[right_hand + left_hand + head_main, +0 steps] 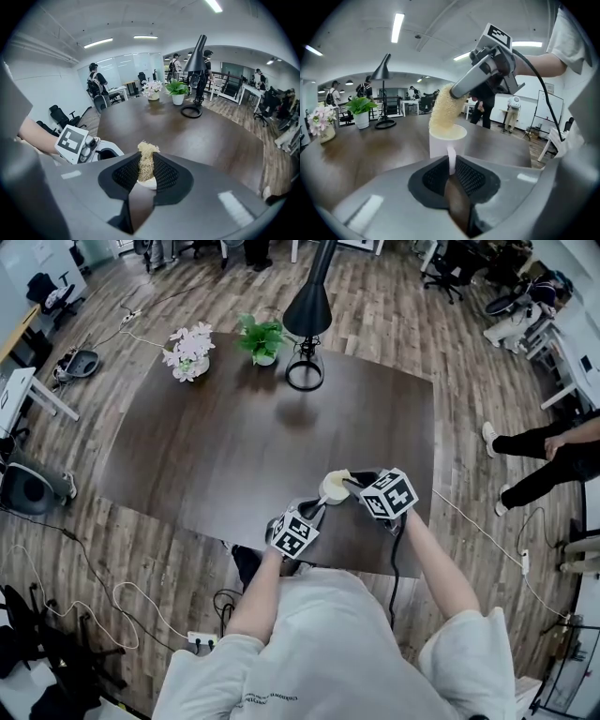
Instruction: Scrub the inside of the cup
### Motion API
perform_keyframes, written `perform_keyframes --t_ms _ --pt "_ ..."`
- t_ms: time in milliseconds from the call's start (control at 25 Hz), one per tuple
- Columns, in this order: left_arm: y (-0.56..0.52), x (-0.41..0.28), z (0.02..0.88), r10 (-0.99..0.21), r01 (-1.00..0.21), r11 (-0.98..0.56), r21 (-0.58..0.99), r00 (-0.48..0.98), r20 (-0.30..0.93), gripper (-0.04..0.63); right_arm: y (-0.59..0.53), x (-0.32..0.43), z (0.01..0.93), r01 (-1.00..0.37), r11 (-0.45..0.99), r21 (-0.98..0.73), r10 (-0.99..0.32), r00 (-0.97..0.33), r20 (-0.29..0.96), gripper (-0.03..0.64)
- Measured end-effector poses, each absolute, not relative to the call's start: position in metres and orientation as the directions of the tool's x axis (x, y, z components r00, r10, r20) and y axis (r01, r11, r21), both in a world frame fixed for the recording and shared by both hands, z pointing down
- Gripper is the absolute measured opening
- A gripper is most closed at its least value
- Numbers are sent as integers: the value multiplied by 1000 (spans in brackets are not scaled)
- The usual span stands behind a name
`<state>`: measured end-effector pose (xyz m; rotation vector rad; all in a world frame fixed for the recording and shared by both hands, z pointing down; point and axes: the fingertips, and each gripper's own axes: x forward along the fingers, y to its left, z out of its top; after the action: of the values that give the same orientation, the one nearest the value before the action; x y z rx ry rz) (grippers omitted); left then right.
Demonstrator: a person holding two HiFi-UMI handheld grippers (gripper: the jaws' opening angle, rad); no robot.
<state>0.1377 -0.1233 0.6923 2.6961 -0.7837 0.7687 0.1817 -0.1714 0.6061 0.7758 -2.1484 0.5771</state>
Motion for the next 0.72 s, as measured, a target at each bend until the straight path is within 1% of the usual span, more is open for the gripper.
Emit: perform_keyframes --t_ms 120,200,360,600,720 --pt "-109 150 690 -370 -488 -868 95 762 531 46 -160 187 608 -679 717 -159 -311 -515 798 98" --pt "-105 152 689 -352 -468 -878 98 771 530 46 -152 193 609 -674 719 -171 -286 -511 810 98" --pt "-100 151 690 -340 -458 -884 96 770 540 46 -136 203 616 -659 726 -198 -214 -490 845 98" --pt "-89 159 690 -304 -429 -895 124 788 536 46 -129 195 649 -627 754 -197 -129 -434 891 97" --pt "-85 164 689 -294 -419 -900 124 790 538 46 -120 196 658 -620 751 -227 -67 -414 908 97"
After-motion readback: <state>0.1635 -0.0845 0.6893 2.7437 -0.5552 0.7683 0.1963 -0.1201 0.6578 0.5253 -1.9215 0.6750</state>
